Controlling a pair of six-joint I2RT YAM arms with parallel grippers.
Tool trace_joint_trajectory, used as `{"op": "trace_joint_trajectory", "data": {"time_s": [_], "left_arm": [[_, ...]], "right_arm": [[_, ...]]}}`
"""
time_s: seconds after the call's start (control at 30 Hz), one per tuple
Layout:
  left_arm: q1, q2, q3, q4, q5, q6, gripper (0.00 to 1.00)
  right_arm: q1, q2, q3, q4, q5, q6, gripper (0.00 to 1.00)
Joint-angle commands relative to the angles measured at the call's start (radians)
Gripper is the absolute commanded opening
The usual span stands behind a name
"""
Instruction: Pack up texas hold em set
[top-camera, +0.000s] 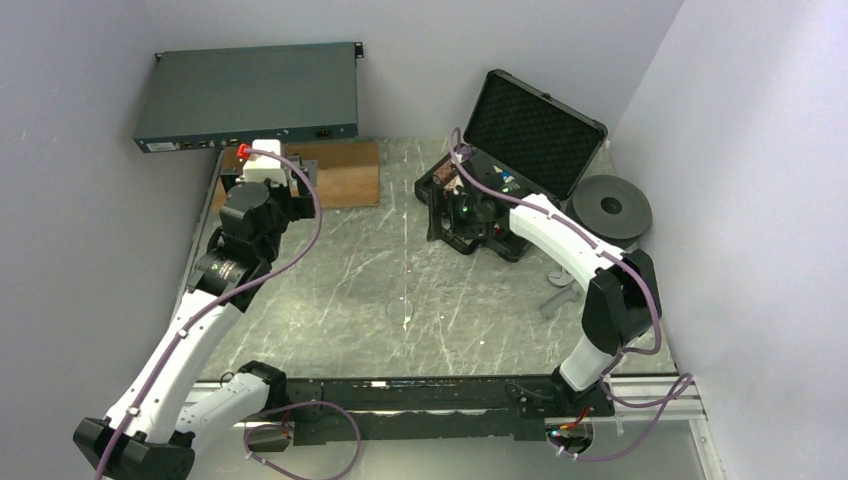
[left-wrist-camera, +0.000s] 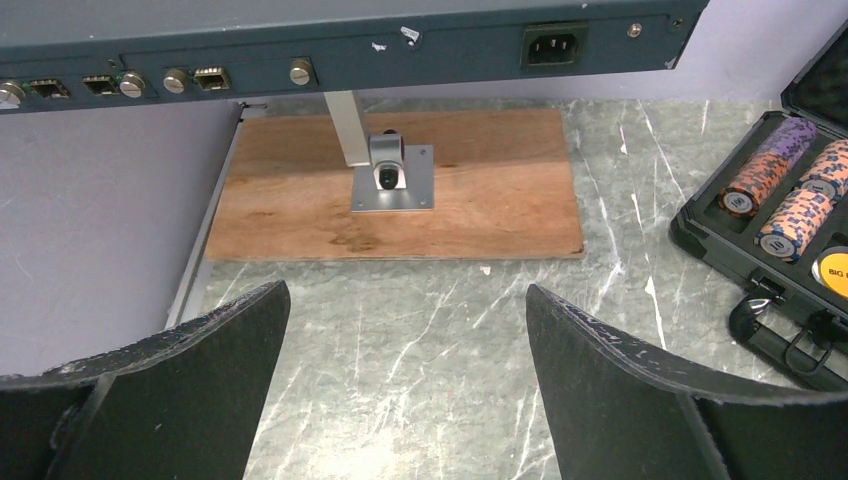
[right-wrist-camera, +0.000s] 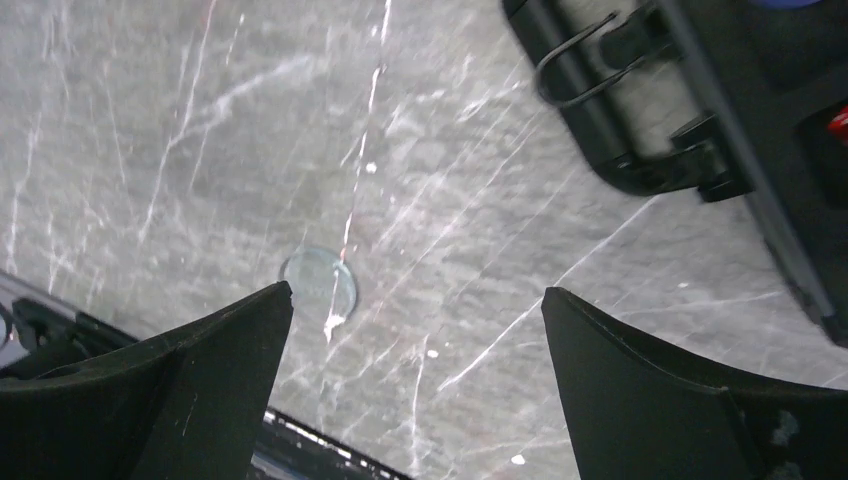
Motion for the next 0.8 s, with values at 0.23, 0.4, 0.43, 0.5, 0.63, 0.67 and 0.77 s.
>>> {"op": "trace_joint_trajectory", "data": {"time_s": [0.23,0.4,0.43,0.5,0.63,0.67,0.77], "left_arm": [[0.004,0.011,0.039,0.013,0.009,-0.001,0.94],[0.005,0.007,0.039,0.012,0.011,-0.002,0.94],[0.004,0.006,0.039,0.013,0.013,-0.004,0.94],[0.004,0.004,0.041,0.01,0.016,-0.006,0.94],[0.004,0.001,0.039,0.013,0.019,-0.009,0.94],[0.004,0.002,0.041,0.01,0.019,-0.01,0.94],[0.006,0.0,0.044,0.01,0.023,-0.013,0.94]], "right_arm": [[0.192,0.019,0.037,-0.121,0.013,0.104,0.97],[0.268,0.075,0.086,-0.198,0.059,0.148,0.97],[0.282,0.088,0.096,-0.207,0.061,0.158,0.98],[0.308,0.116,0.112,-0.211,0.049,0.175,0.99],[0.34,0.176,0.158,-0.234,0.055,0.187,1.0],[0.345,0.187,0.174,-0.249,0.078,0.179,1.0],[0.357,0.209,0.205,-0.26,0.179,0.12,1.0]]}}
